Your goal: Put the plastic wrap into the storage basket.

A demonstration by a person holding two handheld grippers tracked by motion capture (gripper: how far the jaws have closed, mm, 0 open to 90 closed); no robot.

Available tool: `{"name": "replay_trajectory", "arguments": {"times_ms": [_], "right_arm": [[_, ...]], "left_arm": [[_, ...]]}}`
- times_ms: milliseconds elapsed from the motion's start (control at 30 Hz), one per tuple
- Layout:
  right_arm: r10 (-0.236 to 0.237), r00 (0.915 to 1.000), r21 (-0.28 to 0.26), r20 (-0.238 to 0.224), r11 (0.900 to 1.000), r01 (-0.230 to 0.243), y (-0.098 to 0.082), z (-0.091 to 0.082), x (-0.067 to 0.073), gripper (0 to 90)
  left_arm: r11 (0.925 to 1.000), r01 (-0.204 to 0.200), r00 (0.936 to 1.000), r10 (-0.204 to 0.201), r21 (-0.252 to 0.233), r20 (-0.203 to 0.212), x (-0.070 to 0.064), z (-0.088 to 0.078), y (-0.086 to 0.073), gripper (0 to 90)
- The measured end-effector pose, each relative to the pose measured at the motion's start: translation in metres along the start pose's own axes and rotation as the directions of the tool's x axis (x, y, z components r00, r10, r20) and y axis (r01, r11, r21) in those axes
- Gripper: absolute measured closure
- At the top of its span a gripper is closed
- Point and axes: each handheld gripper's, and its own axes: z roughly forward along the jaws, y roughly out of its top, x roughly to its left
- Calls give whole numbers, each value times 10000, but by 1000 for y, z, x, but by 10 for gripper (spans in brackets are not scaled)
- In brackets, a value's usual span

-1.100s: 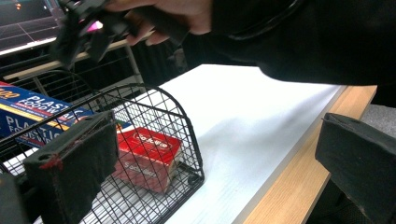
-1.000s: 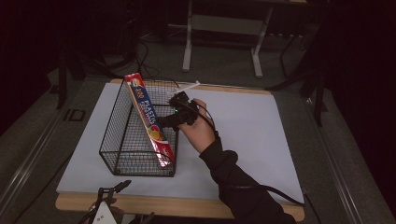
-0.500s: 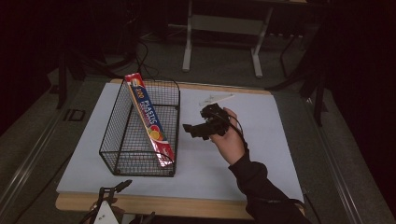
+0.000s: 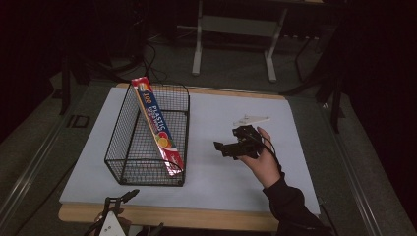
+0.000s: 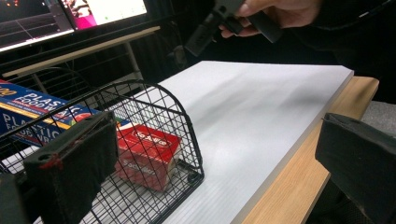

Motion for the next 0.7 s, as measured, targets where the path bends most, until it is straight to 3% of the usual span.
{"name": "replay_trajectory", "arguments": {"times_ms": [67, 300, 400, 567, 633, 700], "right_arm": [[16, 10000, -259, 8, 9997, -16, -8, -1, -3, 122], [640, 9956, 600, 682, 9959, -682, -39, 0, -20, 133], [972, 9907, 619, 951, 9927, -1034, -52, -3, -29, 135], [1406, 9852, 584, 983, 9874, -1468, -73, -9, -38, 135], [1328, 9839, 710, 1196, 9873, -1419, -80, -11, -39, 137], [1282, 9855, 626, 1113, 9888, -1357, -86, -15, -39, 136]], "left_arm": [[10000, -3, 10000, 3, 6, -6, 0, 0, 0, 1], [10000, -11, 10000, 11, 53, -1, -1, 1, 0, 1], [10000, -28, 10000, 28, 46, -5, -1, 1, 0, 1], [9999, -50, 10000, 50, 87, 12, -1, 1, 0, 1], [10000, -56, 10000, 56, 81, 3, -1, 1, 0, 1], [9999, -49, 10000, 49, 95, 13, -1, 2, 0, 1]]}}
